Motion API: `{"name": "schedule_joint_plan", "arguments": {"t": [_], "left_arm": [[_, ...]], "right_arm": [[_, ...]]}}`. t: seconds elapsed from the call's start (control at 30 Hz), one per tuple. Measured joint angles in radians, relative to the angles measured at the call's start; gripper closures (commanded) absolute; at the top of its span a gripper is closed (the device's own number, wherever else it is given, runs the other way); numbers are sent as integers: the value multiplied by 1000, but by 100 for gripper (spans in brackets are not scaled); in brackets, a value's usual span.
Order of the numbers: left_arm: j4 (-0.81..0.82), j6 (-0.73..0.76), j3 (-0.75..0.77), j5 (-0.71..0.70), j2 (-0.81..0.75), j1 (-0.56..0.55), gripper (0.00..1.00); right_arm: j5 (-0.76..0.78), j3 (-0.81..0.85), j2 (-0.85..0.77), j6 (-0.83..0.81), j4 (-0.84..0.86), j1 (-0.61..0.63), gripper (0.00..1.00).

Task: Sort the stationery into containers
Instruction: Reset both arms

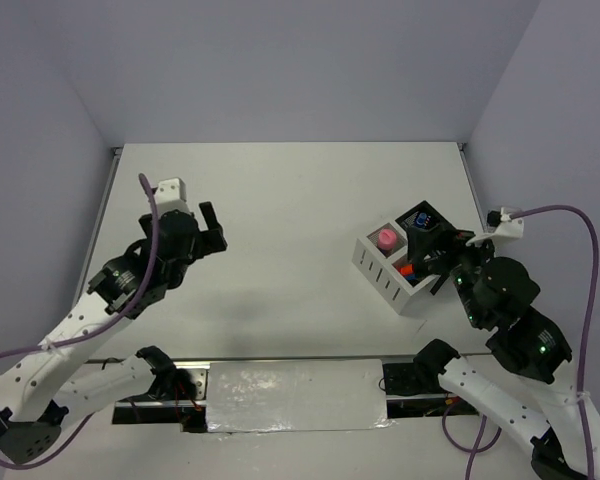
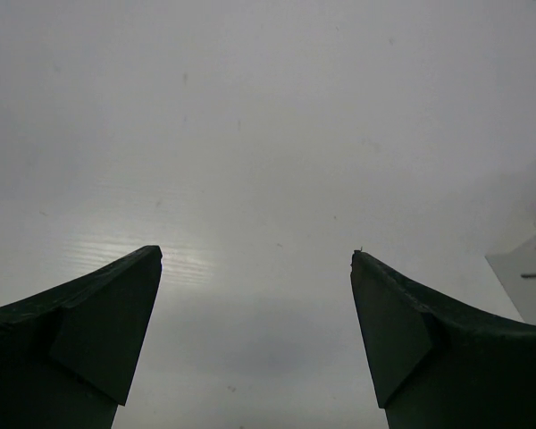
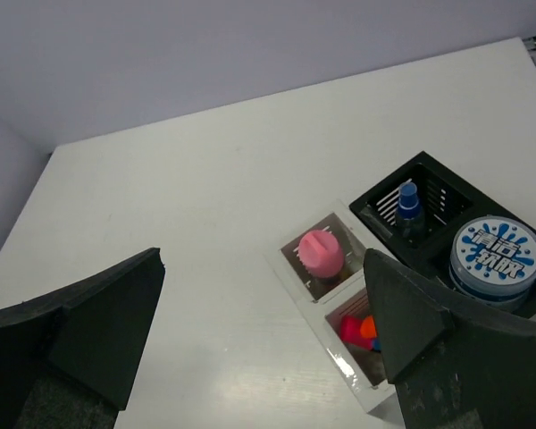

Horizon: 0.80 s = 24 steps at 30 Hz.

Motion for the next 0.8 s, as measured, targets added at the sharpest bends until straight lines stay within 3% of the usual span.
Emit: {"name": "schedule_joint_plan", "arguments": {"t": [0.13,0.3,0.6,0.8], "left_arm": [[-95,-1,63,-113,-66,13,1],[-187,11,76,-188,-212,13,1],[-201,85,-35,-189,-515,14,1],[-193,106,-113,-142,-556,16,1]], "right_arm": [[-76,66,-52,-26,-98,0,0],[-65,183,-126,-40,-242,0,0],[-5,216,-202,-72,-435,-1,0],[16,173,-267,-93,-469,-1,0]]}}
